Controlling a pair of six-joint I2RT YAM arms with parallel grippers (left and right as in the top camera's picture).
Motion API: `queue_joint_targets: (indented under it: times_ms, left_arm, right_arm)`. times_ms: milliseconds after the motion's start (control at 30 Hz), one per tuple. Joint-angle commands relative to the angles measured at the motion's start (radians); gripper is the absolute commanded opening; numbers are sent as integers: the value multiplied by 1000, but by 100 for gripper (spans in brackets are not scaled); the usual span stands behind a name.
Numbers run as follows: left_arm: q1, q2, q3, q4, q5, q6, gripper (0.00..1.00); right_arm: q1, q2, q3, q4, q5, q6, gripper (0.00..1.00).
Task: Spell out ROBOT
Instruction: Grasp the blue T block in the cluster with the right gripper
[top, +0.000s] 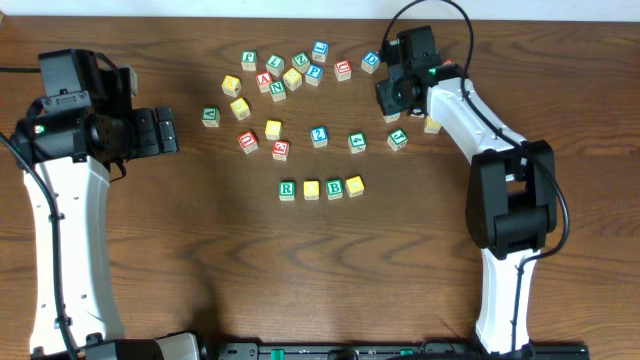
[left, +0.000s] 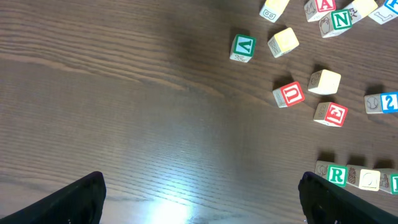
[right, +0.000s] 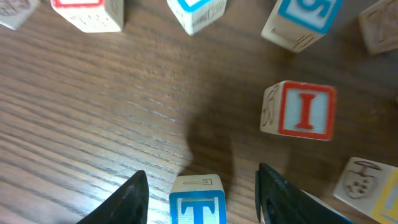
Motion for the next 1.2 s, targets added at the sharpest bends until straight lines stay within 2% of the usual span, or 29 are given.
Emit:
queue_joint_targets:
  times_ms: [0, 133, 300, 467, 700, 900, 1067, 1167]
  left_arm:
    - [3, -4, 24, 0, 2, 10, 97]
    - [3, -4, 24, 1, 2, 10, 98]
    - [3, -4, 24, 0, 2, 10, 98]
    - [3, -4, 24, 1, 2, 10, 98]
    - [3, -4, 24, 1, 2, 10, 98]
    - [3, -4, 24, 0, 2, 10, 97]
    - [3, -4, 24, 0, 2, 10, 98]
    - [3, -4, 24, 1, 2, 10, 97]
  right_arm:
    - [7, 45, 8, -2, -6, -14, 49]
    - [11, 66, 8, -7, 1, -14, 45]
    - [11, 62, 9, -13, 55, 24, 27]
    - [13, 26, 18, -25, 73, 68, 17]
    - [24, -129, 21, -119, 72, 138, 11]
    - [58, -299, 21, -378, 28, 273, 9]
    - [106, -320, 16, -579, -10, 294, 10]
    - [133, -308, -23, -620, -9, 298, 9]
